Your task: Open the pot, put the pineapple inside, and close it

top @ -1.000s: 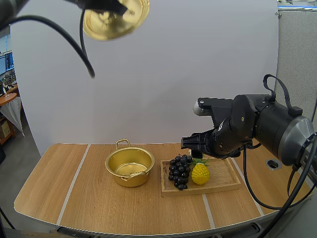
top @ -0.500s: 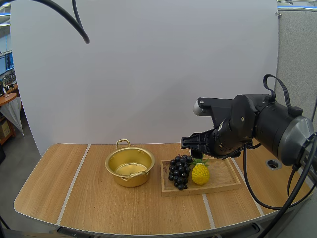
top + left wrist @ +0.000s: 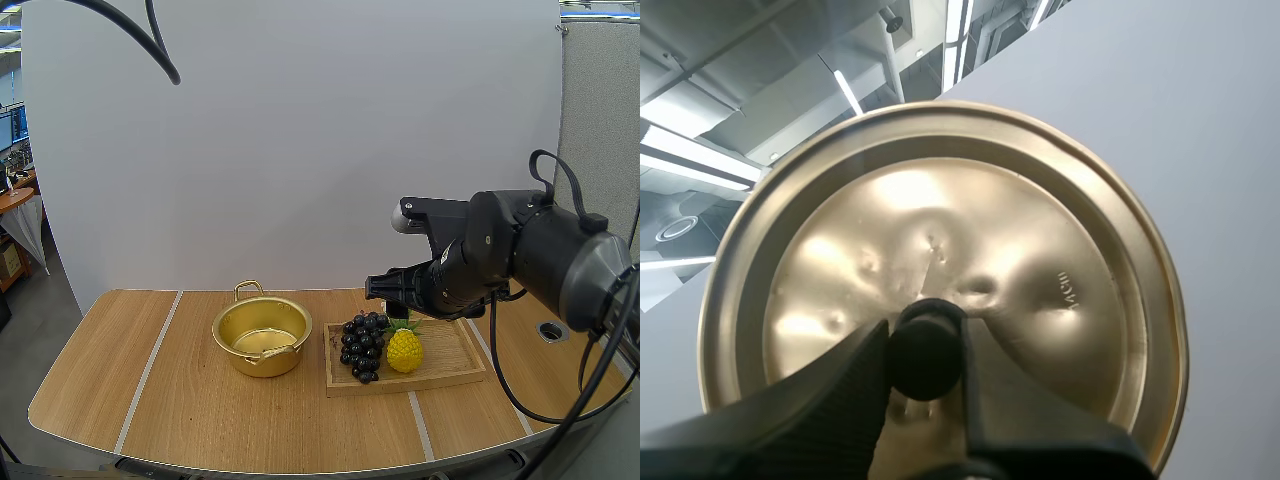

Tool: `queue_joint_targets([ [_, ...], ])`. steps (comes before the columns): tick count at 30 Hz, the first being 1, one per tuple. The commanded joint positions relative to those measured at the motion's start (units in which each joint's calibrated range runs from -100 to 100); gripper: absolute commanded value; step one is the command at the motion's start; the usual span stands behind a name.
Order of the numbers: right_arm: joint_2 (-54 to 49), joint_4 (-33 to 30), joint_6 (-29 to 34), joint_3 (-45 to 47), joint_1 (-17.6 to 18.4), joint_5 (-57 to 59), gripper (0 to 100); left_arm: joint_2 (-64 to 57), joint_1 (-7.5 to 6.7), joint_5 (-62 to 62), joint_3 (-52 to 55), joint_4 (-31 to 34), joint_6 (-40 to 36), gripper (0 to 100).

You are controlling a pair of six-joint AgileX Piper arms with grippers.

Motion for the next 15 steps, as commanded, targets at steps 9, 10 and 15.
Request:
queue_joint_targets([
  [9, 17.4, -4.84, 5.05, -0.31, -0.25, -15.73, 100, -0.42, -0.25, -2.09, -0.45, 0.03, -0.43, 0],
  [10, 18.41, -4.84, 5.45, -0.31, -0.25, -16.37, 100, -0.42, -0.25, -2.09, -0.45, 0.03, -0.43, 0],
  [15, 22.6, -5.23, 7.3, -2.97, -0.59, -16.76, 100, -0.42, -0.25, -2.09, -0.45, 0.03, -0.43, 0],
])
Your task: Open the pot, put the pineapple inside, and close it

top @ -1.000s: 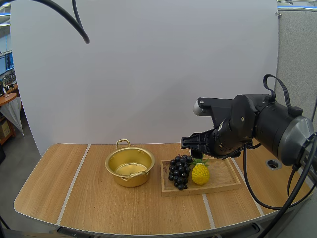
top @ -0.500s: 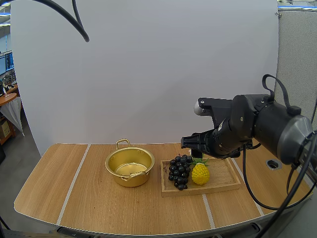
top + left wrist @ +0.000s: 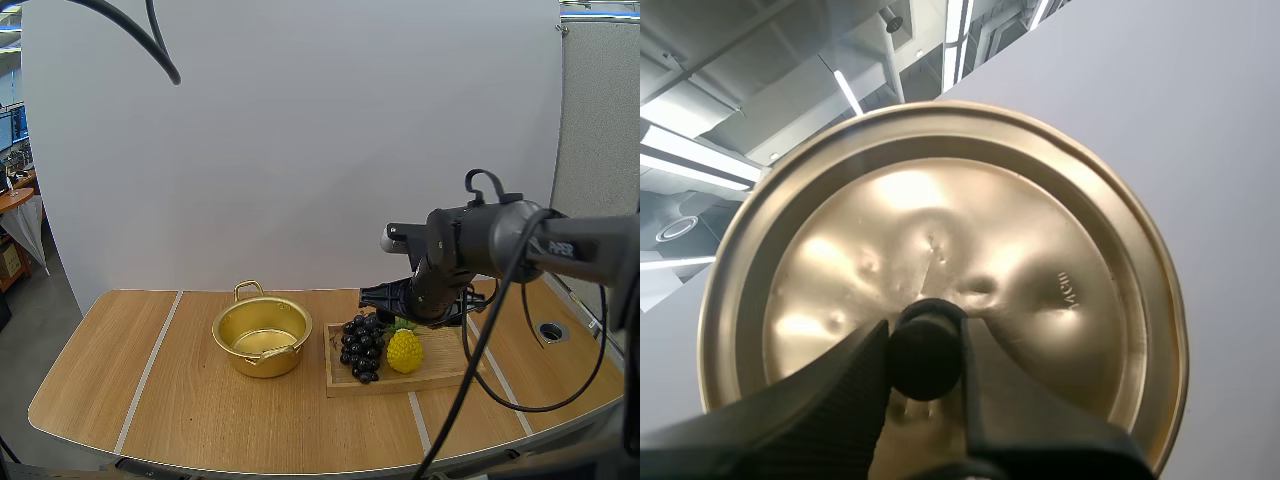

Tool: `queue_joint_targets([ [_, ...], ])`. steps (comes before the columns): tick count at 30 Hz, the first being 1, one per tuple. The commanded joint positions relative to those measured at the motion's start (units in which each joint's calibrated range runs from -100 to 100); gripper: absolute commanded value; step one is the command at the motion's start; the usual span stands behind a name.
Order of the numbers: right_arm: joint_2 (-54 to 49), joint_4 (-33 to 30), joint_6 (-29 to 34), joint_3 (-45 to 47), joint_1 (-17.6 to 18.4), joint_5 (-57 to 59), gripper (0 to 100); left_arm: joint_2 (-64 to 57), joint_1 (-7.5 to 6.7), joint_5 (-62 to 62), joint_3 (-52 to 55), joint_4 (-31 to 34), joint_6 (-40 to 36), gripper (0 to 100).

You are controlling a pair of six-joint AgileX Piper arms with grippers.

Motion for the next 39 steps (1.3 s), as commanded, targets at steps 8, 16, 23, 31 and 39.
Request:
queue_joint_targets([
  [8, 8.03, -0.78, 3.06, -4.92, -1.24, -1.64, 100, -0.42, -0.25, -2.09, -0.45, 0.03, -0.43, 0],
  [16, 13.39, -0.78, 3.79, -4.92, -1.24, -3.19, 100, -0.42, -0.25, -2.09, -0.45, 0.03, -0.43, 0],
  [23, 16.71, -2.25, 5.14, -4.92, -1.24, -3.9, 100, -0.42, -0.25, -2.09, -0.45, 0.03, -0.43, 0],
  [31, 19.77, -2.33, 5.14, -4.68, -1.24, -5.68, 100, -0.42, -0.25, -2.09, -0.45, 0.03, -0.43, 0],
  [39, 23.88, -2.61, 5.14, -4.68, -1.24, -8.43, 100, -0.42, -0.25, -2.09, -0.45, 0.03, -0.43, 0],
])
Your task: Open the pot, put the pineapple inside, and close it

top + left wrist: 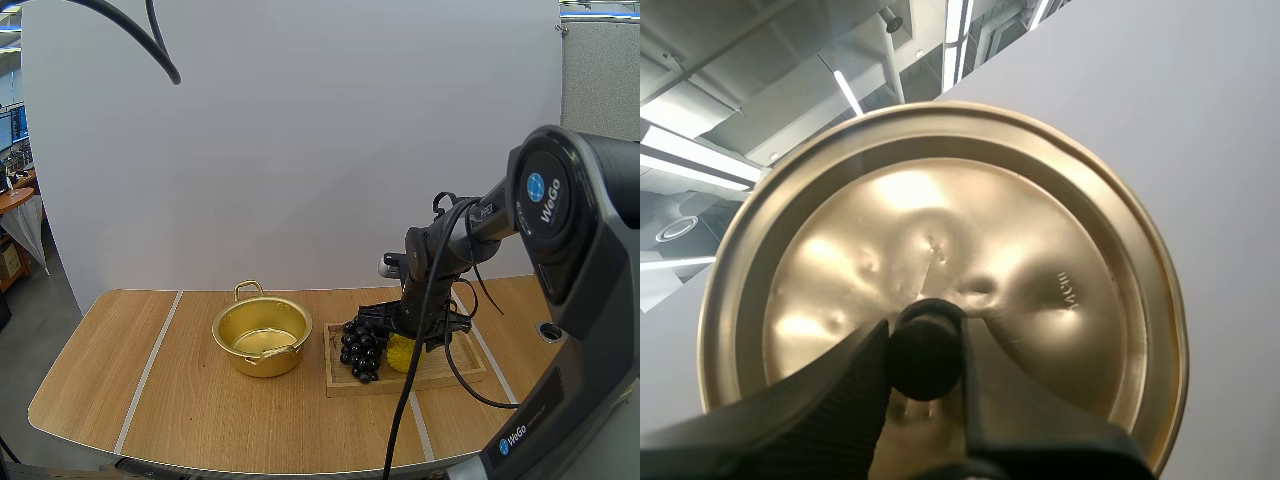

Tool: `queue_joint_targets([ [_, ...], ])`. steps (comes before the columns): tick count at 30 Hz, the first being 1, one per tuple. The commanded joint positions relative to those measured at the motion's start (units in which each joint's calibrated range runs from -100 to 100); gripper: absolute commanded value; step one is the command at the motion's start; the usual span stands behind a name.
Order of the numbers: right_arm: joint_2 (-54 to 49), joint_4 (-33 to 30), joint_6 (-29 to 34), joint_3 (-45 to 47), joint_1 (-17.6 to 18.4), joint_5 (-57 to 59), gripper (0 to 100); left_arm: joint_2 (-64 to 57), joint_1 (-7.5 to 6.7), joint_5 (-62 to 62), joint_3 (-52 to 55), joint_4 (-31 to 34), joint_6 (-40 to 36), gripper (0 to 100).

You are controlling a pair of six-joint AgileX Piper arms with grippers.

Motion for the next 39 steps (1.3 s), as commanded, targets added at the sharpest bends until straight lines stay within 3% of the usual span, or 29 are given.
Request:
queue_joint_targets([
  [1, 2.44, -1.03, 0.11, -0.19, -0.23, -2.41, 100, -0.42, -0.25, -2.09, -0.45, 0.03, -0.43, 0],
  [10, 5.2, -1.8, 0.11, -0.19, -0.23, -4.08, 100, -0.42, -0.25, -2.09, -0.45, 0.03, -0.43, 0],
  [11, 5.2, -1.8, 0.11, -0.32, -0.23, -4.08, 93, -0.42, -0.25, -2.09, -0.45, 0.03, -0.43, 0],
  [14, 5.2, -1.8, 0.02, -0.32, -0.23, -4.08, 35, -0.42, -0.25, -2.09, -0.45, 0.03, -0.43, 0],
  [15, 5.2, -1.8, 0.02, -0.32, -0.23, -3.88, 22, -0.42, -0.25, -2.09, -0.45, 0.03, -0.43, 0],
  [16, 5.08, -1.8, 0.02, -0.32, -0.23, -3.5, 0, -0.42, -0.25, -2.09, -0.45, 0.03, -0.43, 0],
  [27, 0.33, -2.45, -3.18, -0.47, 0.69, -3.55, 0, -0.42, -0.25, -2.09, -0.45, 0.03, -0.43, 0],
  [33, -10.58, -2.45, -11.22, -6.87, 5.21, 1.35, 0, -0.42, -0.25, -2.09, -0.45, 0.03, -0.43, 0],
  [39, -15.35, -2.45, -11.45, -15.23, 11.76, 7.09, 0, -0.42, -0.25, -2.09, -0.45, 0.03, -0.43, 0],
])
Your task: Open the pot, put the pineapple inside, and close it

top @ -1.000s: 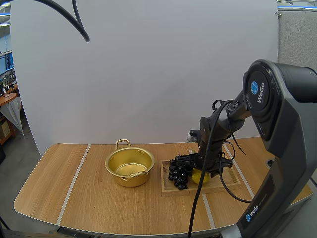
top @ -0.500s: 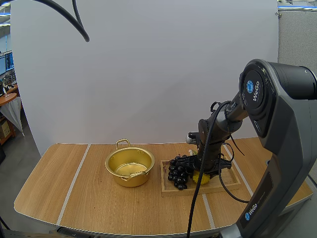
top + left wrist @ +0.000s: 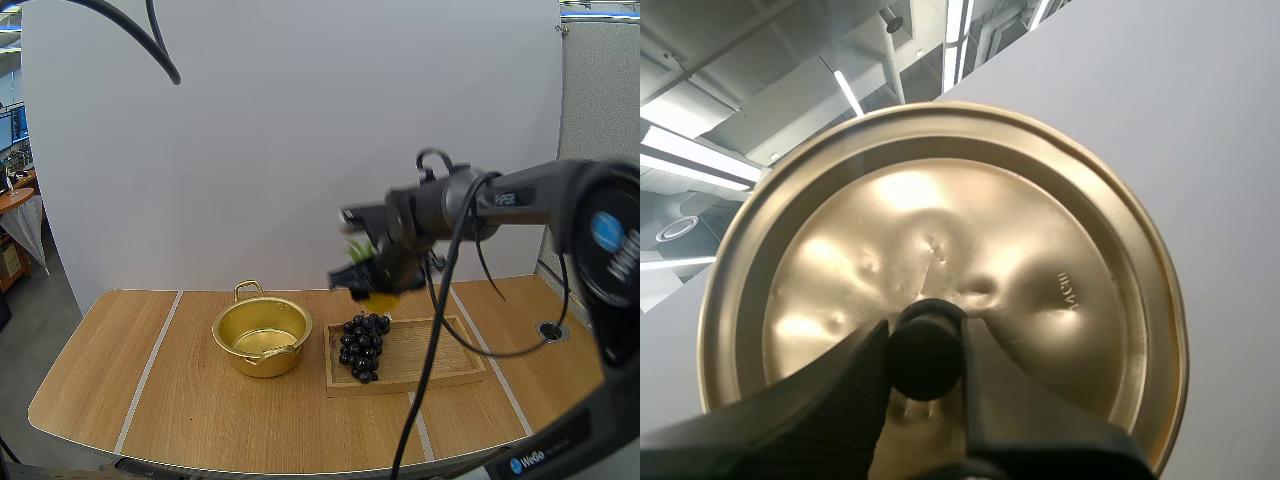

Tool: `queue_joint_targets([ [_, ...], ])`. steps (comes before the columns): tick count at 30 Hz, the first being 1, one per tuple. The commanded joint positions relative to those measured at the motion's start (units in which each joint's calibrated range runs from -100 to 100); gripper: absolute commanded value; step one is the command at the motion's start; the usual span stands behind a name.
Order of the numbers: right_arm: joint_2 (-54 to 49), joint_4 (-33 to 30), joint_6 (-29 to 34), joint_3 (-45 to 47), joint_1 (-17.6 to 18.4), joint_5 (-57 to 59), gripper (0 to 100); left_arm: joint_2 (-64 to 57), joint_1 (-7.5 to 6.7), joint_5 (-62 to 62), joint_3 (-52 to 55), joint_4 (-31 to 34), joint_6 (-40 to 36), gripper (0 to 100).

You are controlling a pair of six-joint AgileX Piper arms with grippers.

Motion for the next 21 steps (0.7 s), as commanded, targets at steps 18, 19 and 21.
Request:
queue_joint_targets([
  [18, 13.39, 0.26, -1.02, -13.82, 14.63, -0.9, 0, -0.42, -0.25, -2.09, -0.45, 0.03, -0.43, 0],
  [19, 14.5, 0.26, -1.02, -13.82, 14.63, -1.33, 0, -0.42, -0.25, -2.09, -0.45, 0.03, -0.43, 0],
  [21, 16.93, 0.26, -1.02, -13.82, 14.63, -2.48, 0, -0.42, -0.25, -2.09, -0.45, 0.03, -0.43, 0],
])
